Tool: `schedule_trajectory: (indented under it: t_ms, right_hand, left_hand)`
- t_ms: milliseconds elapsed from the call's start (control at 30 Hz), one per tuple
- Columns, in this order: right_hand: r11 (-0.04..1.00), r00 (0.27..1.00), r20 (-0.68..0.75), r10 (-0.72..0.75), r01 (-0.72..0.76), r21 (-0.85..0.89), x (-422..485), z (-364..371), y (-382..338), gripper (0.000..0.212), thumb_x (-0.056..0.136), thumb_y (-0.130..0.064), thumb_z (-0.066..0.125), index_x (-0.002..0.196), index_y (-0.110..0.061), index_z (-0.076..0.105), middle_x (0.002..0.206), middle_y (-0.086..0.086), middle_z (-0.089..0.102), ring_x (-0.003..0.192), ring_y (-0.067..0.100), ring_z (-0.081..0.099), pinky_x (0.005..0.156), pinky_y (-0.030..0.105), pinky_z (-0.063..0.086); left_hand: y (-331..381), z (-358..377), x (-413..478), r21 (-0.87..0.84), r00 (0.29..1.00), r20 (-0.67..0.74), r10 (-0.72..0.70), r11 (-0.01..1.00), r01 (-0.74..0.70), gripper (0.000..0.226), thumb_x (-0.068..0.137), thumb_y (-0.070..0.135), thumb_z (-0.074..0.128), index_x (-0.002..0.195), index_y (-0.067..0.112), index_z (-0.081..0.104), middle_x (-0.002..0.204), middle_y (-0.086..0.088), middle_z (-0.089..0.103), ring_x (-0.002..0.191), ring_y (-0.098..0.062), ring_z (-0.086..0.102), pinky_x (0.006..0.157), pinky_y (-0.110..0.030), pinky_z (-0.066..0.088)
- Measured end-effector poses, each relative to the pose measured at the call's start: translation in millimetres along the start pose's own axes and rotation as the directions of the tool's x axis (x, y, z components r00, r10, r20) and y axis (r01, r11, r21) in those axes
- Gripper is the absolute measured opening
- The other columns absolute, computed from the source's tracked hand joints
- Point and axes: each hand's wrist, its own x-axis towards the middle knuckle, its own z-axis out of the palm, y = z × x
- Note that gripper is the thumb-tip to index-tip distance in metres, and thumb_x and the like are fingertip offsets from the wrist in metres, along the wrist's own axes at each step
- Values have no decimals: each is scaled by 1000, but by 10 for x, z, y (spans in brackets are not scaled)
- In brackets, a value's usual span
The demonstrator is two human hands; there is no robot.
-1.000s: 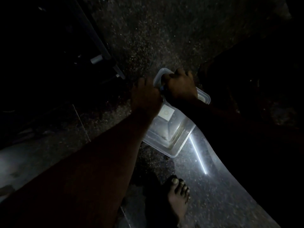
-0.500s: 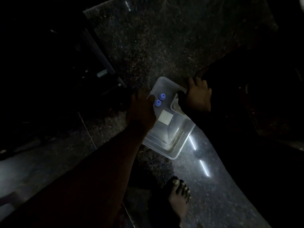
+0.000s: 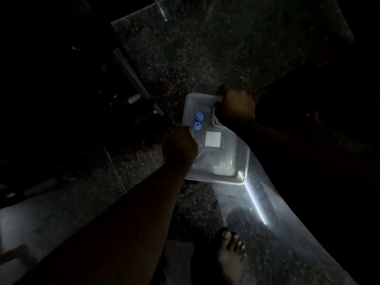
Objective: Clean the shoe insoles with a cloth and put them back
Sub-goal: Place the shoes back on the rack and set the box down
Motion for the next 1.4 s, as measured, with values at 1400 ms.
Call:
schedule_trajectory:
  t_ms: [1400]
  right_hand:
    - [984, 993, 58, 107, -98, -147, -188, 48, 116, 60, 86, -38, 67, 141, -19, 51, 150, 14, 42, 130, 42, 49, 105, 52, 43]
  left_hand:
    - [-21, -265, 241, -70, 983, 144, -113, 990, 124, 25, 91, 13, 60, 114, 11, 71, 123, -13, 69, 119, -34, 62, 96, -37, 49]
